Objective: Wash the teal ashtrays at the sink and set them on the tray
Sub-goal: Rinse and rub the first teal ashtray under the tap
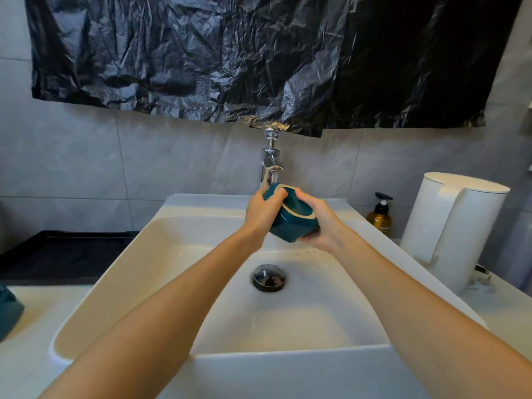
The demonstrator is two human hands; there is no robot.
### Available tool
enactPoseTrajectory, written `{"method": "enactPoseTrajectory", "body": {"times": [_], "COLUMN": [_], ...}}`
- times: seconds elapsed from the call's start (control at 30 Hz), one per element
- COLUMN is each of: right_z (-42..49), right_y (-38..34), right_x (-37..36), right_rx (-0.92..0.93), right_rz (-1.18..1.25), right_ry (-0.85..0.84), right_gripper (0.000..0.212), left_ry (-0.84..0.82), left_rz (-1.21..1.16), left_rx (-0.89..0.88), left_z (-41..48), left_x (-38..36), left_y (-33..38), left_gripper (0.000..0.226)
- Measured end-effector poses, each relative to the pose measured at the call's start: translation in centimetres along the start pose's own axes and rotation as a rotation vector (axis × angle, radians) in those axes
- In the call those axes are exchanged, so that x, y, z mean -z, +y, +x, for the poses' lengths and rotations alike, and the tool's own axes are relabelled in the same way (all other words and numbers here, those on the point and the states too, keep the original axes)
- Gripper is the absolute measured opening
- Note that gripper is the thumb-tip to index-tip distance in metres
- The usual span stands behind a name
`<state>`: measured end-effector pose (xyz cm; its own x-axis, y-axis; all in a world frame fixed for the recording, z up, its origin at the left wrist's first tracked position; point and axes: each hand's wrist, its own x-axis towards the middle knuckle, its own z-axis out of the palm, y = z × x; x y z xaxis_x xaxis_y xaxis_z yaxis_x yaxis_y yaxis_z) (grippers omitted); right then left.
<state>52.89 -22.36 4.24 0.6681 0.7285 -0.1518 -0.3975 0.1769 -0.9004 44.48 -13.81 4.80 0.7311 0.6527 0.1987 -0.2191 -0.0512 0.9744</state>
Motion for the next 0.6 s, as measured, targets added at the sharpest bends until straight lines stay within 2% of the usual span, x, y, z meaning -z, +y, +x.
{"method": "enactPoseTrajectory", "body": {"times": [0.1,0.2,0.27,0.4,0.5,0.53,0.6], "right_z": [0.2,0.5,0.6,0.1,0.0,0.0,-0.1], "right_y": [0.1,0.1,0.0,-0.3,-0.5,-0.6,-0.8], "right_x": [-0.5,-0.6,-0.1,0.7,0.5,0.5,0.4], "right_rx": [0.004,0.029,0.029,-0.017,0.003,0.013,0.015], "right_rz": [-0.013,0.016,-0.011,-0.117,-0.244,-0.282,-0.298], "right_ry": [-0.008,0.020,0.015,-0.076,-0.159,-0.198,-0.223], "right_gripper": [0.029,0.028,0.027,0.026,0.024,0.024,0.025], "left_ry": [0.025,0.167,0.206,0.011,-0.223,-0.316,-0.402], "left_rz": [-0.005,0.127,0.122,0.034,0.017,0.044,0.084], "left_rx": [-0.050,-0.173,-0.145,0.092,0.296,0.333,0.322], "left_z": [-0.5,-0.9,-0.7,0.6,1.4,1.5,1.6], "left_x": [-0.1,-1.7,-2.1,-0.2,1.9,2.4,2.9], "left_y": [-0.6,-1.7,-1.4,-0.2,0.3,0.5,0.6], "left_gripper": [0.022,0.045,0.043,0.011,0.018,0.021,0.026]}}
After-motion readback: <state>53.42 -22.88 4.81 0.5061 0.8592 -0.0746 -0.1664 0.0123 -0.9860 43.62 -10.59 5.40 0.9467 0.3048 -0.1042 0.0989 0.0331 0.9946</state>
